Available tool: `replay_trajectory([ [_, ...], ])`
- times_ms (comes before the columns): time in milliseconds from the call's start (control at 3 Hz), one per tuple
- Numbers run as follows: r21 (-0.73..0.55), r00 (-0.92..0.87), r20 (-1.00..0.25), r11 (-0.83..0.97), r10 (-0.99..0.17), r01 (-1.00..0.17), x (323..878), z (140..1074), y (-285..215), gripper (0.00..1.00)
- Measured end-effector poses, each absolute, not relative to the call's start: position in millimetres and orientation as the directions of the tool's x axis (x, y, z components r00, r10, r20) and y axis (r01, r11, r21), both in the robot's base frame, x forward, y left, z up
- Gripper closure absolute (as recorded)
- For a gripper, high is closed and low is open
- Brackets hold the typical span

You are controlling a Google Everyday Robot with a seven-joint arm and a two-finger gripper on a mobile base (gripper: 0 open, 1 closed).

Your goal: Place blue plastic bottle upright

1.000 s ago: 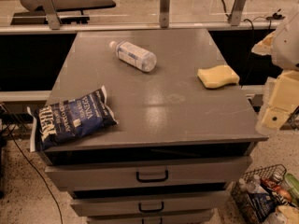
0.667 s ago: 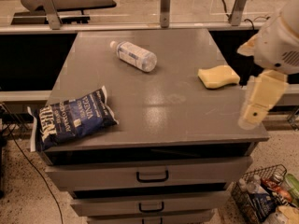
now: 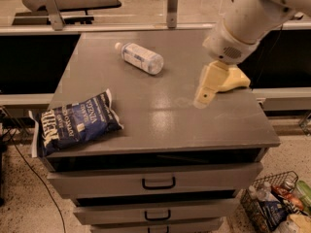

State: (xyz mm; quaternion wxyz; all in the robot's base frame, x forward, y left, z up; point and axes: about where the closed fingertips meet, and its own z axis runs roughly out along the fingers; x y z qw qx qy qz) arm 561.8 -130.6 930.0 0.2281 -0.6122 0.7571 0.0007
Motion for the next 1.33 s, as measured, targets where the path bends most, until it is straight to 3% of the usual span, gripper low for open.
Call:
replay_trajectory([
  [333,-0.316,-0.135,-0.402,0.275,-0.906,-0.908,626.5,924.6,-105.8,0.00],
  [667,-0.316,-0.135,-0.402,0.275,-0.906,-0.908,626.5,924.6,-105.7,0.00],
  [1333,-0.345,-0.107,-0.515,0.320,-0.851,-0.882,685.5,922.6,-57.0,0.00],
])
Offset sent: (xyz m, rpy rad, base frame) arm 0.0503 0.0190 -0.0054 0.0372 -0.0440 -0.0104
